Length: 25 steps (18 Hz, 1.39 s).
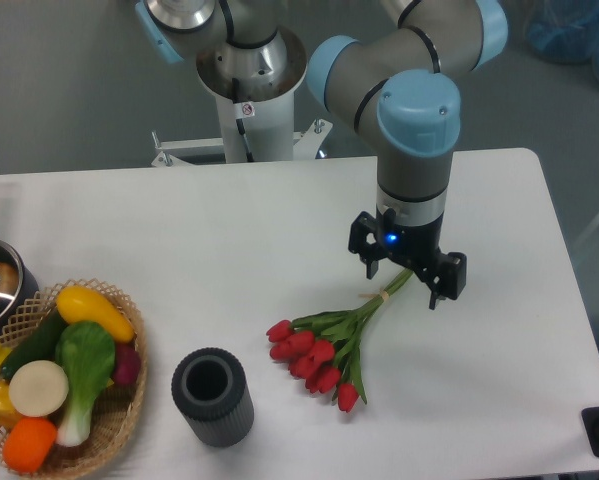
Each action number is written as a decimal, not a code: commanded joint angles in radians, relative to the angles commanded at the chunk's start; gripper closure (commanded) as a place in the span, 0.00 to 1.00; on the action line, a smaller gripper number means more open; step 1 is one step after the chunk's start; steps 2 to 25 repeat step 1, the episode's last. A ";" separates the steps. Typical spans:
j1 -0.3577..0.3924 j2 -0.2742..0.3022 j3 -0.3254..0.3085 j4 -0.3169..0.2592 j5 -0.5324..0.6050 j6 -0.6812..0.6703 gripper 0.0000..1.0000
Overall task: Place the flowers on the table
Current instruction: 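Open the gripper to release the tulip stems and lift away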
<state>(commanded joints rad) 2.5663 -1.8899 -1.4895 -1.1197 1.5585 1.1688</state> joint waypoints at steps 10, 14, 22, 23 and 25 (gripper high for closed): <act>0.006 0.000 0.002 0.000 0.000 0.006 0.00; 0.006 0.000 0.002 0.000 0.000 0.006 0.00; 0.006 0.000 0.002 0.000 0.000 0.006 0.00; 0.006 0.000 0.002 0.000 0.000 0.006 0.00; 0.006 0.000 0.002 0.000 0.000 0.006 0.00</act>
